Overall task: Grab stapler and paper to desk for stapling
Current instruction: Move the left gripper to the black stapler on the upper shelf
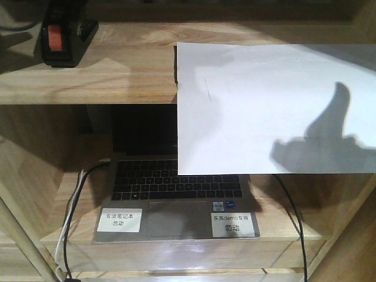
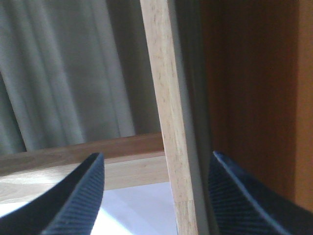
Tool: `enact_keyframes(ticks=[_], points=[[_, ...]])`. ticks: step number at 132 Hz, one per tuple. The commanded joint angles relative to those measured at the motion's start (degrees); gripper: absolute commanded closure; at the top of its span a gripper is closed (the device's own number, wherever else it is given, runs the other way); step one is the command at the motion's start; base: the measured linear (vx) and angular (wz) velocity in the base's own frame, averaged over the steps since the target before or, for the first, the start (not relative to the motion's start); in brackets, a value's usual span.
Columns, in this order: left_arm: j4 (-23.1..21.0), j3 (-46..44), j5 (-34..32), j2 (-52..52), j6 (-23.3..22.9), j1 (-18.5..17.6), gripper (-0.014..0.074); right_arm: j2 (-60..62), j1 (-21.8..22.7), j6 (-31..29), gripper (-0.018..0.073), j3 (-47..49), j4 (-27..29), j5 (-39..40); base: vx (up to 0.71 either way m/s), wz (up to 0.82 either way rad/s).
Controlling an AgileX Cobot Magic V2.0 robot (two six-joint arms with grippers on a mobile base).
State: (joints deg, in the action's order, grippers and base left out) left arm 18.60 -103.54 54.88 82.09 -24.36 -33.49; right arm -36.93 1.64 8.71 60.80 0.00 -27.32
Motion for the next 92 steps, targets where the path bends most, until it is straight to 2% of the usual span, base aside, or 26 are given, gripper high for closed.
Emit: enact_keyframes(ticks=[1, 26, 51, 92], points=[[3.95, -6.13, 1.47, 2.09, -2.17, 0.03, -0.0062, -0.59, -0.13, -0.44, 0.0125, 1.32, -0.40, 4.12, 0.00, 0.00], [7.36, -12.91, 6.55, 7.53, -3.11, 0.22, -0.0051, -0.59, -0.13, -0.44, 0.0125, 1.32, -0.40, 4.12, 0.00, 0.00], [7.02, -13.71, 8.01, 9.72, -4.21, 2.74, -0.0045, -0.59, -0.13, -0.44, 0.0125, 1.32, -0.40, 4.12, 0.00, 0.00], [5.62, -13.71, 7.77, 10.41, -4.16, 3.36, -0.0015, -0.59, -0.13, -0.44, 0.0125, 1.32, -0.45, 4.12, 0.00, 0.00]])
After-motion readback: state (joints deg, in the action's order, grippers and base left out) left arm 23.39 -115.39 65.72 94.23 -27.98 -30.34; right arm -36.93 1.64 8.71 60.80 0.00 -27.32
